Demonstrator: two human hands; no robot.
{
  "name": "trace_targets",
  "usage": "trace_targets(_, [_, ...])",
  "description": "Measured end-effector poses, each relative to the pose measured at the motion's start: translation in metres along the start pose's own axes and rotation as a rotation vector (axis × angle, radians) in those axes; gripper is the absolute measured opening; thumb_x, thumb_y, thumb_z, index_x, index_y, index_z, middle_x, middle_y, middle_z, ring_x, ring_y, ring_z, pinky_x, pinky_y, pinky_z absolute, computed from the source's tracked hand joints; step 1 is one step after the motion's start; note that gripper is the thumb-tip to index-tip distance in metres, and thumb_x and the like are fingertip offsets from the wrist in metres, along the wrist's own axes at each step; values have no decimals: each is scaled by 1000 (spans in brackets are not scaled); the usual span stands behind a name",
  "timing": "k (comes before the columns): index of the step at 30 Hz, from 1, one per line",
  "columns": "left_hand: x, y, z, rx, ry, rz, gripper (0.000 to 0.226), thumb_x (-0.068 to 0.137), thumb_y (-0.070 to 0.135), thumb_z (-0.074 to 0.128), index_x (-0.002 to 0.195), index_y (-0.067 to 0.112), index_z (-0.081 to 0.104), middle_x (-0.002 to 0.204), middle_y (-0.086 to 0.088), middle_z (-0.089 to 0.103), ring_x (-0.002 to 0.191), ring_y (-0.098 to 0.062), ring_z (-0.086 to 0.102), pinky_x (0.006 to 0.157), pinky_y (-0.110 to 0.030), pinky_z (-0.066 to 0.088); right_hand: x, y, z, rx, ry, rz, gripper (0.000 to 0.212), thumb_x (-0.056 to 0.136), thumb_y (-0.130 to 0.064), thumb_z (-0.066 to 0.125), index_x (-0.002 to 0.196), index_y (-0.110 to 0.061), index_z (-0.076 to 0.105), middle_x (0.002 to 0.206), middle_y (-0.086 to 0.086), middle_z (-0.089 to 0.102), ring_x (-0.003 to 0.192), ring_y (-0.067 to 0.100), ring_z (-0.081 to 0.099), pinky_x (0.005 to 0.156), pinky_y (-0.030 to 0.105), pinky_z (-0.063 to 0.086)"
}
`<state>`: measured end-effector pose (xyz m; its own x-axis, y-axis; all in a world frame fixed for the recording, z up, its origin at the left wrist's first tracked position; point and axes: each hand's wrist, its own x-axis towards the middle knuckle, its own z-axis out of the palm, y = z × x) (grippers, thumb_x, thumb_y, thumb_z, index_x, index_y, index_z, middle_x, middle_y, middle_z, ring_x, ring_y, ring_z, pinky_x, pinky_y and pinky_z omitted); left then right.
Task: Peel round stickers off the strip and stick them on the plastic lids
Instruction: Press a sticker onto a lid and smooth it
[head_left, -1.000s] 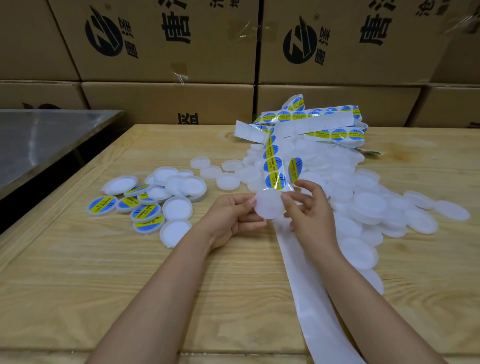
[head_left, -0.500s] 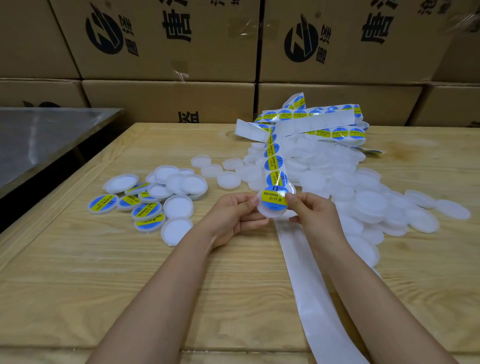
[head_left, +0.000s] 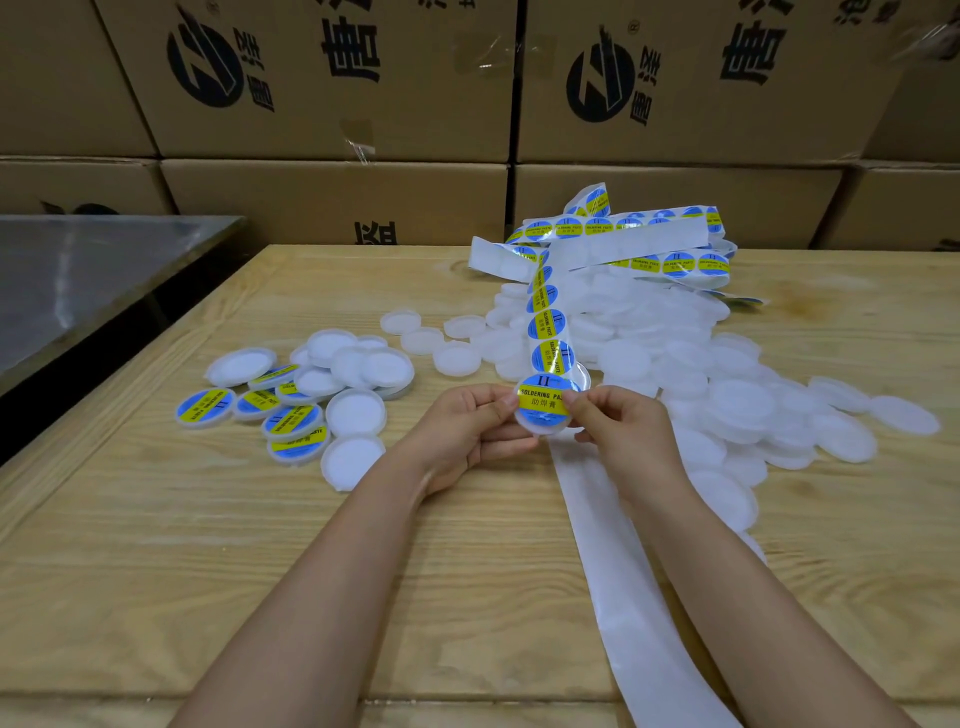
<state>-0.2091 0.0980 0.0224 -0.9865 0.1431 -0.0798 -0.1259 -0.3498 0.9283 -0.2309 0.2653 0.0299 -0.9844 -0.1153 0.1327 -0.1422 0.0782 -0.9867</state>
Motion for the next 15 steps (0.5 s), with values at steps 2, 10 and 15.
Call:
trace_targets(2, [0, 0, 0, 5, -3, 1, 19, 96, 12, 46, 100, 4, 62, 88, -8, 74, 81, -15, 71, 67, -24, 57, 0, 0, 0, -17, 3, 1, 17, 86, -20, 66, 72, -12, 67, 71, 4, 67, 67, 9, 57, 64, 18, 48])
trace_targets(10, [-2, 1, 1, 18, 4, 3, 18, 96, 11, 47, 100, 1, 61, 88, -9, 74, 82, -16, 71, 67, -24, 57, -2, -1, -1, -65, 7, -5, 18, 85, -21, 67, 71, -10, 66, 76, 15, 66, 66, 14, 54, 68, 28, 45])
trace_targets(15, [-2, 1, 2, 23, 13, 0, 18, 96, 11, 48, 101, -1, 60, 88, -10, 73, 82, -18, 71, 68, -25, 57, -2, -1, -1, -146, 32, -29, 18, 84, -22, 68, 68, -15, 64, 77, 15, 68, 71, 22, 60, 69, 31, 47])
